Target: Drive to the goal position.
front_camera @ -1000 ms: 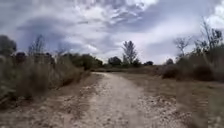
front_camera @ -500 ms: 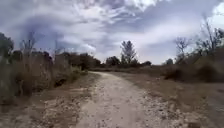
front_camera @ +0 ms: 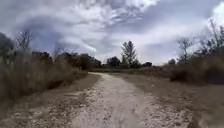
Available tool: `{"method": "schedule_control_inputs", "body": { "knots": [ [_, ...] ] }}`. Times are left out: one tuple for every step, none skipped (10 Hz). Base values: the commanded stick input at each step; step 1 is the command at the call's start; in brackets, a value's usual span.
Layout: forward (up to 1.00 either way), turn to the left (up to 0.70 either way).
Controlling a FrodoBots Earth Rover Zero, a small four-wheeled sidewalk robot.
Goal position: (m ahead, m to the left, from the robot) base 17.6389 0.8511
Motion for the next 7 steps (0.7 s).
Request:
{"method": "schedule_control_inputs", "body": {
  "knots": [
    [0.70, 0.00],
    [0.70, 0.00],
    [0.70, 0.00],
    [0.70, 0.00],
    [0.70, 0.00],
    [0.70, 0.00],
    [0.70, 0.00]
  ]
}}
